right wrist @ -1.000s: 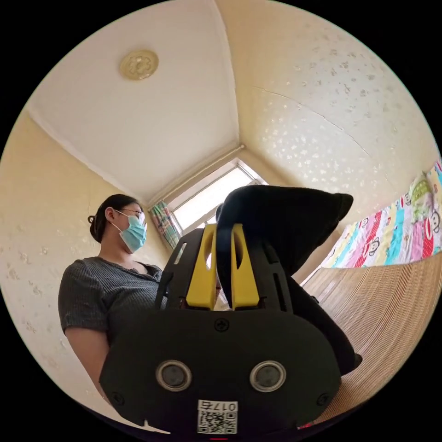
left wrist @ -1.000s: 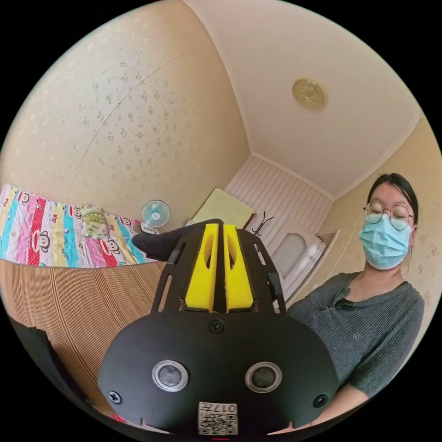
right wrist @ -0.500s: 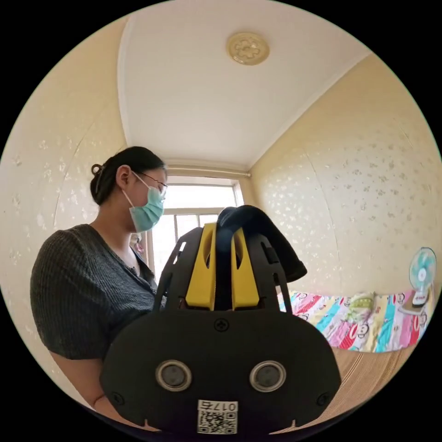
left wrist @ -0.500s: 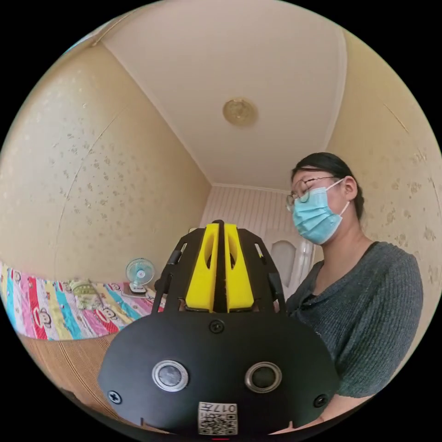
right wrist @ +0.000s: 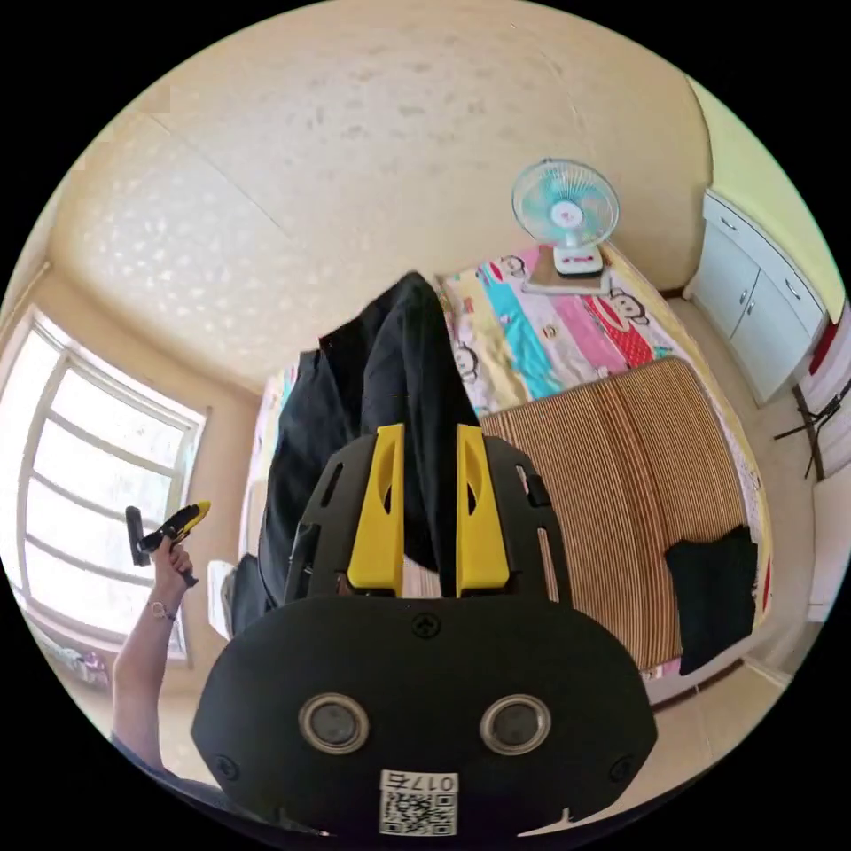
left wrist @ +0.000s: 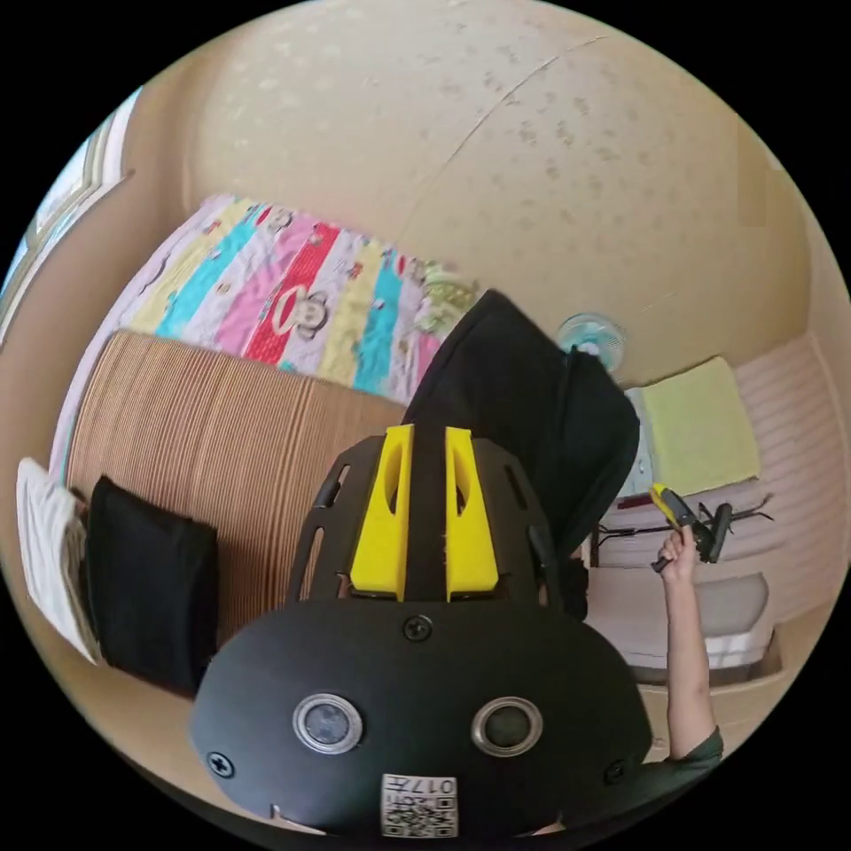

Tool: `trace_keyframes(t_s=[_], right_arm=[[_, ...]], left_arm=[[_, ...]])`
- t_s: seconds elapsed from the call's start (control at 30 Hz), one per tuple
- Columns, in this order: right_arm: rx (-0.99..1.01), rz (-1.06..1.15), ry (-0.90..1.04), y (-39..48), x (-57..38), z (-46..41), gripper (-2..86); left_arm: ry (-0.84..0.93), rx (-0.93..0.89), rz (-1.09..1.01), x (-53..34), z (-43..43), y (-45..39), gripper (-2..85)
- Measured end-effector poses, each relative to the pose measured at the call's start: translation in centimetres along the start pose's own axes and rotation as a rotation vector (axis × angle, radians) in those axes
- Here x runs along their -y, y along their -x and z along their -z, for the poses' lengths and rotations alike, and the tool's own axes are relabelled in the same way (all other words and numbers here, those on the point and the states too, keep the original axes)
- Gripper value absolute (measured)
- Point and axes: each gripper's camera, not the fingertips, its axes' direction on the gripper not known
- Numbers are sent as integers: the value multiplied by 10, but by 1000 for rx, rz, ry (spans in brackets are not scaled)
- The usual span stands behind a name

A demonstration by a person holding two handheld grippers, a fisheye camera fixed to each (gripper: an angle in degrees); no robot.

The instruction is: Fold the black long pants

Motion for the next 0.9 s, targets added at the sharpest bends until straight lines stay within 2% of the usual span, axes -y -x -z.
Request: trace_keyframes(t_s=[0.07,0.1,0.13,0.17,0.23,0.27,0.4,0.57,0.7,0.8,0.83,0.87,0.9], right_arm=[[-93,83,233,-28,-41,-86,85],[-124,97,306,-37,-57,-109,85],[-200,111,467,-58,-93,-154,84],[-272,112,636,-82,-135,-193,85],[-347,111,852,-114,-199,-231,87],[-379,102,940,-130,-233,-241,88],[-345,37,1029,-158,-267,-240,92],[-217,65,818,-135,-191,-209,114],[-44,143,791,-108,-161,-201,153],[-138,165,870,-100,-167,-206,172],[-217,170,965,-103,-180,-215,167],[-321,177,1079,-110,-196,-226,161],[-343,212,1081,-109,-199,-224,159]], left_arm=[[158,41,69,-39,-66,54,64],[296,90,118,-72,-109,89,63],[429,145,168,-110,-146,119,63],[487,171,193,-130,-161,133,62],[663,218,283,-197,-206,170,63],[691,210,297,-210,-214,177,63],[757,192,264,-232,-243,191,63],[657,119,127,-183,-261,173,63],[554,113,-39,-156,-279,146,71],[556,154,-98,-169,-303,144,83],[610,158,-93,-182,-319,150,80],[608,161,-84,-189,-323,153,78],[540,192,-47,-200,-317,159,59]])
